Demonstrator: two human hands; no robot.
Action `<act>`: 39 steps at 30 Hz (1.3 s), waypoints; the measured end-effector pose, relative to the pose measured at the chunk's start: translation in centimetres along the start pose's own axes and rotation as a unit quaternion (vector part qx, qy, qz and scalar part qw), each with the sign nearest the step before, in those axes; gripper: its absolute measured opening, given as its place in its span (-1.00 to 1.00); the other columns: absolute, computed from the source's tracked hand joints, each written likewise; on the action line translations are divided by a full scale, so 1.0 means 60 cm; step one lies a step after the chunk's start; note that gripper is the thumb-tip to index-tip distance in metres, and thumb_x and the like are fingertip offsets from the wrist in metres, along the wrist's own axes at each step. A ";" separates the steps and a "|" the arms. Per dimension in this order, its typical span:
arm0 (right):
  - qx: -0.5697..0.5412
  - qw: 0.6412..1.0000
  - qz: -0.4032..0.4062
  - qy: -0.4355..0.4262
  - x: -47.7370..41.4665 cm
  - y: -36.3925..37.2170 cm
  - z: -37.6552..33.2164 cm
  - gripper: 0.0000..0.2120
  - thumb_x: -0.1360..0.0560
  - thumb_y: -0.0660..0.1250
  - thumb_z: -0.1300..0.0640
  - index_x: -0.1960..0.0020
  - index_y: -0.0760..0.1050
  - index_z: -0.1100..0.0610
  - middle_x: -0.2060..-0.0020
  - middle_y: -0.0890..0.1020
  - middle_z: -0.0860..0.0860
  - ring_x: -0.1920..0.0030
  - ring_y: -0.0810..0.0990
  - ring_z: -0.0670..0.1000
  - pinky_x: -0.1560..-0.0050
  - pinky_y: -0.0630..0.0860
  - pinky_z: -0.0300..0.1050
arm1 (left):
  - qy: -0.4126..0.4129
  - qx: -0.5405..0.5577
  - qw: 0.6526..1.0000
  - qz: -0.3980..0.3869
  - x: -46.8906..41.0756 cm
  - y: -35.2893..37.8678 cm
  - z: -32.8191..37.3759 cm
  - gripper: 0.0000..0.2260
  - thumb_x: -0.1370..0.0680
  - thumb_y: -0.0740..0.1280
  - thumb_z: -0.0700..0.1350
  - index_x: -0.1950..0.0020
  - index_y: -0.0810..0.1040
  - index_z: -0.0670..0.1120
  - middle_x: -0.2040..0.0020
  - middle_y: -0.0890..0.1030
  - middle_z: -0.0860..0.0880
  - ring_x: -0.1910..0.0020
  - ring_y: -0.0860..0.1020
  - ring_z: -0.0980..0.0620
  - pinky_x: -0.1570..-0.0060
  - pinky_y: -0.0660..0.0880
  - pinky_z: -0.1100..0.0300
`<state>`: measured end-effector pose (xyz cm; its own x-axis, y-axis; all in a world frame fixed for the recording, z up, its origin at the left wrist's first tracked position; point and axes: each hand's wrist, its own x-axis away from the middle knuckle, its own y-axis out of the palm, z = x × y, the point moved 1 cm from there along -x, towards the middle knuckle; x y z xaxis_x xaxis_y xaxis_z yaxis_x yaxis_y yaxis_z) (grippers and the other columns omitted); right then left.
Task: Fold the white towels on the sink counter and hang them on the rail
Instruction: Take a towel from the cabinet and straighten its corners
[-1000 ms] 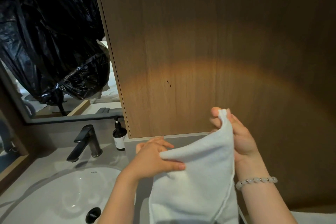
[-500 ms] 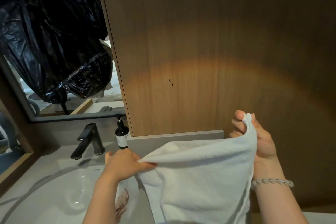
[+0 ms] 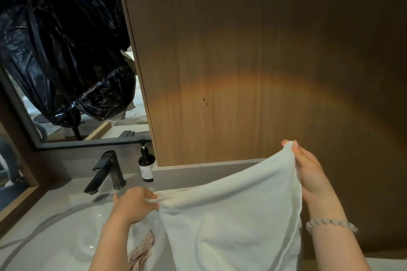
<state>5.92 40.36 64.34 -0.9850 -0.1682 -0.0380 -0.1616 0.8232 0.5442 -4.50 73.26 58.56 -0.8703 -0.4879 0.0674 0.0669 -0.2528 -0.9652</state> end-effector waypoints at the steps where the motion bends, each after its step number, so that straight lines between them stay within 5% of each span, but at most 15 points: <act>1: 0.043 0.999 0.023 -0.018 -0.001 -0.003 -0.004 -0.78 -0.54 0.23 0.03 -0.06 0.51 0.16 0.25 0.58 -0.03 0.26 0.56 -0.10 0.26 0.54 -0.24 | -0.005 0.012 1.000 0.025 0.004 -0.007 -0.002 -0.95 -0.54 0.27 0.10 0.07 0.52 0.20 -0.09 0.56 0.12 -0.23 0.48 0.04 -0.44 0.05 -0.13; 6: 0.187 0.967 0.124 -0.118 -0.008 -0.010 -0.009 -0.76 -0.61 0.18 0.11 0.17 0.54 0.04 0.23 0.58 -0.08 0.16 0.53 -0.06 0.11 0.46 -0.14 | -0.024 0.104 0.988 0.113 0.016 -0.029 -0.007 -0.86 -0.55 0.27 0.10 0.20 0.51 0.17 0.29 0.62 0.15 -0.03 0.56 0.02 -0.42 0.12 -0.12; 9: 0.233 0.945 0.181 -0.141 -0.020 -0.023 -0.008 -0.81 -0.61 0.15 0.16 0.01 0.54 0.11 0.17 0.55 -0.13 0.10 0.48 -0.10 0.00 0.37 -0.15 | 0.010 0.240 0.964 0.112 0.033 -0.045 -0.005 -0.91 -0.48 0.39 0.05 0.21 0.60 0.09 0.33 0.65 0.08 0.14 0.61 0.04 -0.05 0.49 0.03; 12: 0.258 0.925 0.228 -0.160 -0.023 -0.046 0.004 -0.80 -0.62 0.13 0.14 -0.06 0.54 0.12 0.03 0.57 -0.02 -0.05 0.50 0.01 -0.08 0.41 -0.09 | 0.047 0.290 0.951 0.100 0.065 -0.062 0.007 -0.91 -0.44 0.44 -0.02 0.24 0.65 0.01 0.31 0.65 0.04 0.21 0.60 0.06 0.21 0.47 0.21; 24: 0.284 0.916 0.240 -0.148 0.057 -0.093 0.006 -0.78 -0.63 0.11 0.10 -0.13 0.51 0.07 -0.05 0.51 -0.05 -0.12 0.46 0.00 -0.22 0.44 0.04 | 0.030 0.369 0.907 0.199 0.205 -0.045 0.041 -0.85 -0.54 0.32 -0.07 0.20 0.57 -0.08 0.31 0.60 -0.05 0.22 0.54 0.04 0.26 0.39 0.22; 39: 0.288 0.900 0.297 -0.141 0.412 -0.164 -0.017 -0.74 -0.62 0.09 0.13 -0.14 0.53 0.12 -0.12 0.57 0.07 -0.17 0.50 0.09 -0.25 0.44 0.10 | 0.083 0.329 0.911 0.236 0.515 -0.020 -0.006 -0.91 -0.56 0.29 -0.09 0.12 0.55 -0.03 0.11 0.54 0.08 0.15 0.46 0.15 0.24 0.35 0.31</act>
<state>-16.76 27.55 58.88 -0.8713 0.4707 -0.1391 0.4729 0.8809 0.0184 -31.63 58.78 61.72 -0.7270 -0.5530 -0.4070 0.6828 -0.5195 -0.5137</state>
